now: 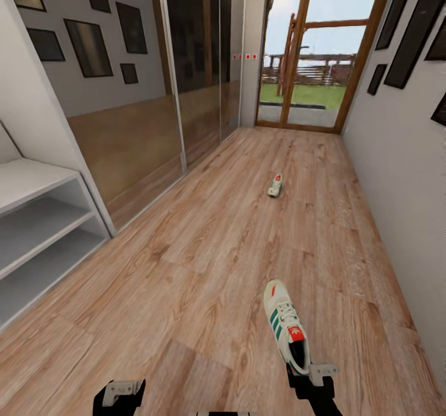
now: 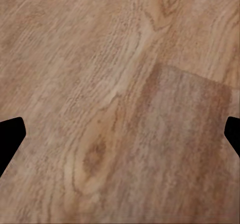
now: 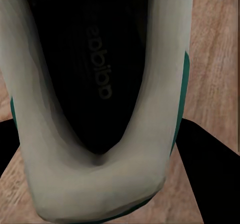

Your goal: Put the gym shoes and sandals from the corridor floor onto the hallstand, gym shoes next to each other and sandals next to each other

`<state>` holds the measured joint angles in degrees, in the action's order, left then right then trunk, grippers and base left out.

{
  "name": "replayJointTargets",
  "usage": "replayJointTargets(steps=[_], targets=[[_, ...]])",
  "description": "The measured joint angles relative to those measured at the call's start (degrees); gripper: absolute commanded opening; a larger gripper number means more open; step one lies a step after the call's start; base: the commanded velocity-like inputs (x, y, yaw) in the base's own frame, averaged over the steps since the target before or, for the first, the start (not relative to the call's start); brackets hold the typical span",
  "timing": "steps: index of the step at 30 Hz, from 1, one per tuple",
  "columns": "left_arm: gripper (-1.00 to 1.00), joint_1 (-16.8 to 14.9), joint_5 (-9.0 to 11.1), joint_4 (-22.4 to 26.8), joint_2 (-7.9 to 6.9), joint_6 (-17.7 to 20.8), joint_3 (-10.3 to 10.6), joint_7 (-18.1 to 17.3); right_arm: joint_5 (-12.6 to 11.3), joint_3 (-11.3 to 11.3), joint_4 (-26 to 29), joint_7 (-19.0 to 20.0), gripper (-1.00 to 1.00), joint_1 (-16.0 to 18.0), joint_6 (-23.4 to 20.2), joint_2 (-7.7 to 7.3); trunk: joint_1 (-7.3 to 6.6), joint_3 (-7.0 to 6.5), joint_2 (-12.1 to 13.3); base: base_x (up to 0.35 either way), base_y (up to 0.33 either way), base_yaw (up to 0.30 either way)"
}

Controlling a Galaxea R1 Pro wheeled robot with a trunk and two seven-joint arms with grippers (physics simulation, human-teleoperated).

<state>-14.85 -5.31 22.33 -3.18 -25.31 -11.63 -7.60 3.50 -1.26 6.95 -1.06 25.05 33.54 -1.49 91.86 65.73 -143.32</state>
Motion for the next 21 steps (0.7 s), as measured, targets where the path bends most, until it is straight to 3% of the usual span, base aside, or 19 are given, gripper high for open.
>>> replayJointTargets(steps=[7,21], targets=[[1.00,0.28,-0.02,-0.14,-0.19,-1.16,-0.18,-0.01,0.05,0.06,-0.12,0.01,-1.00,-0.87,0.04,0.03,-0.18,-2.15,0.10,0.000,0.000,-0.076],[1.00,0.31,-0.06,-0.14,-0.12,-1.20,-0.11,-0.02,-0.13,0.07,-1.08,-0.17,-1.00,-1.06,-0.11,0.12,-3.25,-5.58,5.70,0.000,0.000,-0.045]])
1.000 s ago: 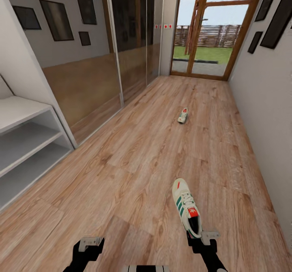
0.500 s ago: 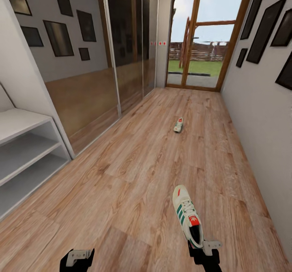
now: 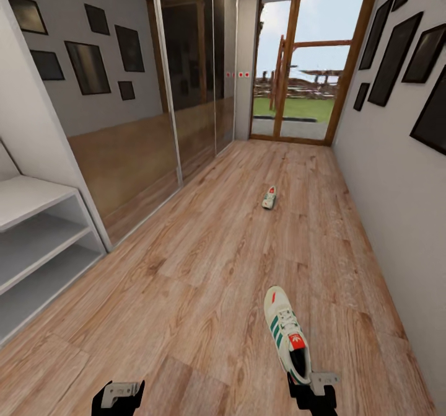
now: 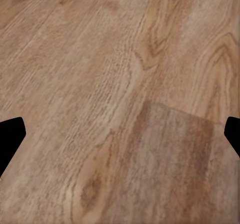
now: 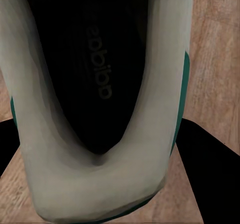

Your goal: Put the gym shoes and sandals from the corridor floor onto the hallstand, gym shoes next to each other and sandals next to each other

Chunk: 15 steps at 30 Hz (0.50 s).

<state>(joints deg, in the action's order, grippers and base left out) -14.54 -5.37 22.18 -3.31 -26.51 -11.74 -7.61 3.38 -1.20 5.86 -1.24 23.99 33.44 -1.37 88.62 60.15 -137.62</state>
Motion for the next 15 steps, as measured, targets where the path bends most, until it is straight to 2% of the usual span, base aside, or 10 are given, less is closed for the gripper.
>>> replayJointTargets(steps=[15], targets=[[1.00,0.03,0.04,-0.09,0.01,0.05,0.01,0.00,-0.23,-0.27,-0.70,0.00,-1.00,-0.02,-0.10,0.19,-3.30,-2.72,6.02,0.000,0.000,-0.001]])
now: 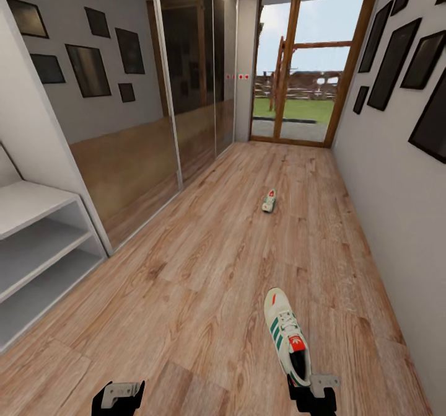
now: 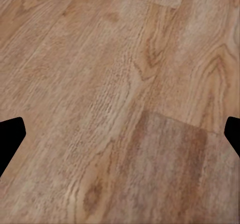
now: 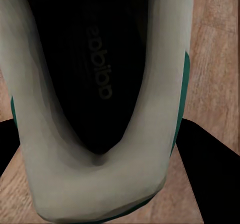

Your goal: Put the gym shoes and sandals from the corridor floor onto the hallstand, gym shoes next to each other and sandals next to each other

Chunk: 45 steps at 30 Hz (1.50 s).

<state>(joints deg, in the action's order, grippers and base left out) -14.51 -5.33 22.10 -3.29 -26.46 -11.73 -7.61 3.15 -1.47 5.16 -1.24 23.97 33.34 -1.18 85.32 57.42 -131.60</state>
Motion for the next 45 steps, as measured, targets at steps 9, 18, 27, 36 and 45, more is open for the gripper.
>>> replayJointTargets(steps=[9,18,27,36,45], targets=[[1.00,0.20,0.00,-0.02,0.01,0.00,0.00,0.00,0.12,0.19,0.00,0.10,-1.00,-0.01,-0.01,-0.14,-1.98,-1.72,3.61,0.000,0.000,-0.116],[1.00,0.21,0.00,-0.02,0.09,-0.06,0.04,-0.01,0.12,0.21,0.00,0.10,-1.00,-0.01,-0.01,-0.11,-3.95,-3.62,7.22,0.000,0.000,-0.238],[1.00,0.30,0.06,-0.01,0.15,-0.06,0.05,0.00,0.11,0.19,-0.01,0.02,-1.00,-0.01,0.01,-0.11,-4.18,-4.07,7.64,0.000,0.000,-0.209],[1.00,0.32,0.08,0.00,0.29,-0.06,0.02,0.00,0.11,0.14,-0.02,0.05,-1.00,-0.01,0.07,-0.15,-4.19,-4.12,7.64,0.059,0.000,-0.035],[1.00,0.32,0.05,-0.02,0.31,-0.03,0.03,0.00,0.11,0.19,-0.02,0.05,-1.00,-0.01,0.07,-0.15,-4.21,-4.12,7.63,0.198,0.000,-0.003]])
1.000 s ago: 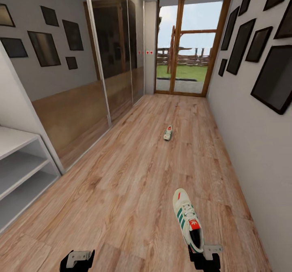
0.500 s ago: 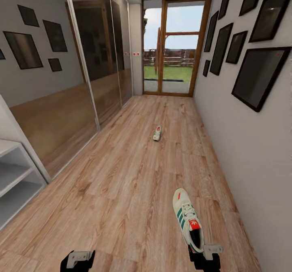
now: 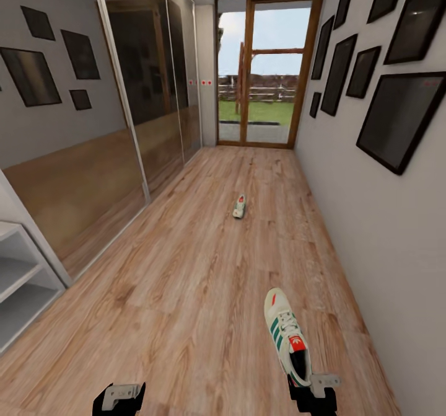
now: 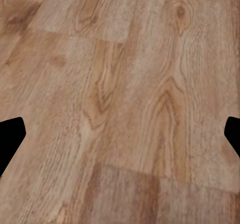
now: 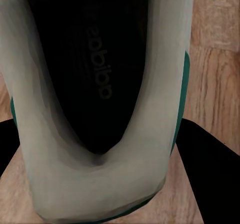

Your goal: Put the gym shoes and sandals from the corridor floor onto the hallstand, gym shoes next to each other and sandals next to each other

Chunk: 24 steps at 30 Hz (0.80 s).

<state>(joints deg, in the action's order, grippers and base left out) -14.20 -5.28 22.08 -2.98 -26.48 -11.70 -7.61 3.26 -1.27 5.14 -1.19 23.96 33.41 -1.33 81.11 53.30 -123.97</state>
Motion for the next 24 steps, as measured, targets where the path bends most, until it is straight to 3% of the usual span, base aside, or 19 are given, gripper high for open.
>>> replayJointTargets(steps=[24], targets=[[1.00,0.00,-0.06,-0.06,0.04,0.06,0.05,0.01,0.08,0.02,-0.26,0.00,-1.00,0.00,-0.10,0.00,0.00,0.00,0.00,0.310,0.146,0.000]])
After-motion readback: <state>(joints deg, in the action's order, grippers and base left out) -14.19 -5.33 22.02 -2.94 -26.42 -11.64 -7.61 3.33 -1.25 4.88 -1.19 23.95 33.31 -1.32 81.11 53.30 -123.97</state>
